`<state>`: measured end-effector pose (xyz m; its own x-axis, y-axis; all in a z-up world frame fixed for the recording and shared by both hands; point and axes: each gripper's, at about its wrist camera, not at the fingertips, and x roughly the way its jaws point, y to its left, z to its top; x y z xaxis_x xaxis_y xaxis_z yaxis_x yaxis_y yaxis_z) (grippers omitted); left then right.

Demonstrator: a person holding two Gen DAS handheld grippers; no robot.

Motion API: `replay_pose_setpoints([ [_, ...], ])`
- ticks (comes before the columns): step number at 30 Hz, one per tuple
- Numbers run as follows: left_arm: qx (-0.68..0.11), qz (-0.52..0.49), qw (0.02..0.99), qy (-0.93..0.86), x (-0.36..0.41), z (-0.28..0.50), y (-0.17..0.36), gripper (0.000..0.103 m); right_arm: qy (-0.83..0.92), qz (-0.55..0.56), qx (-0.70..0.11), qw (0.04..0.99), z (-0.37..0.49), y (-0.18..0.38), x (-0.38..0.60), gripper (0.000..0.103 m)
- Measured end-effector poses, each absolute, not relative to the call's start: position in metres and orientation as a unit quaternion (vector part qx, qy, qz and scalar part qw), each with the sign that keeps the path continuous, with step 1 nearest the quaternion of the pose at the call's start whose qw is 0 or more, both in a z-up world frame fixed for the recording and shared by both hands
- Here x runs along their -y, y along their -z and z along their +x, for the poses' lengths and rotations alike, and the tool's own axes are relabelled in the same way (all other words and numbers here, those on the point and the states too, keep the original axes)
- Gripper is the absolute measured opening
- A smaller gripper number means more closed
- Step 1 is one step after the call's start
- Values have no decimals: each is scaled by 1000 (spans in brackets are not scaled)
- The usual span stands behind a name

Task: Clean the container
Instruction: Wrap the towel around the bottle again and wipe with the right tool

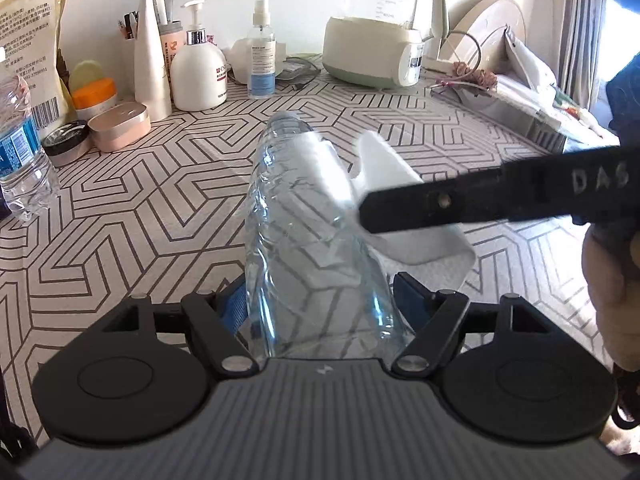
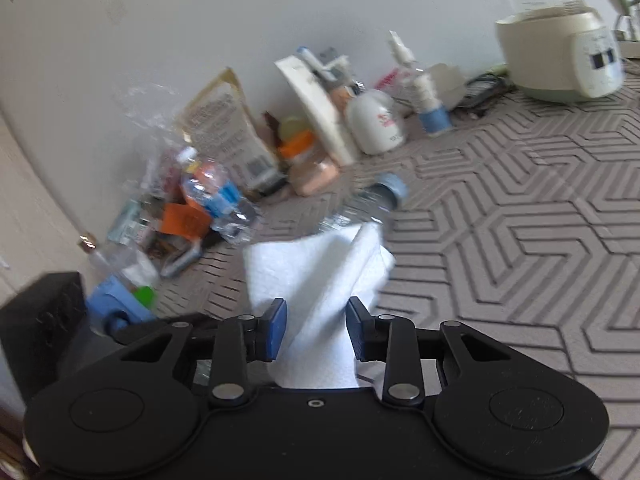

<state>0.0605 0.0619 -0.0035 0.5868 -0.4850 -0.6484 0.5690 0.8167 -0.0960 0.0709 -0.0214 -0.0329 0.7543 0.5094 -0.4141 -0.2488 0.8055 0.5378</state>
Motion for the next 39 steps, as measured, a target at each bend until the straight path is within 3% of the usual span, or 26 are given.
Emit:
replay_pose_setpoints([
  [2, -343, 75, 888, 297, -59, 59, 4, 74, -215, 208, -278, 913, 78, 26, 13, 44],
  [6, -346, 77, 886, 298, -59, 60, 6, 78, -201, 152, -280, 926, 96, 16, -2, 44],
  [13, -354, 55, 884, 302, -65, 66, 4, 77, -204, 191, -277, 919, 92, 25, 13, 45],
  [17, -355, 54, 883, 302, -65, 68, 4, 77, -187, 231, -277, 914, 90, 33, 25, 60],
  [29, -355, 57, 882, 303, -63, 63, 4, 77, -118, 230, -235, 937, 70, 32, 41, 64],
  [31, -355, 57, 882, 303, -63, 63, 4, 77, -93, 220, -225, 945, 68, 29, 43, 72],
  [35, -356, 55, 882, 303, -63, 63, 5, 78, -56, 195, -192, 960, 61, 18, 46, 73],
  [39, -355, 59, 882, 305, -62, 62, 5, 78, -131, 206, -199, 949, 62, 11, 40, 72],
])
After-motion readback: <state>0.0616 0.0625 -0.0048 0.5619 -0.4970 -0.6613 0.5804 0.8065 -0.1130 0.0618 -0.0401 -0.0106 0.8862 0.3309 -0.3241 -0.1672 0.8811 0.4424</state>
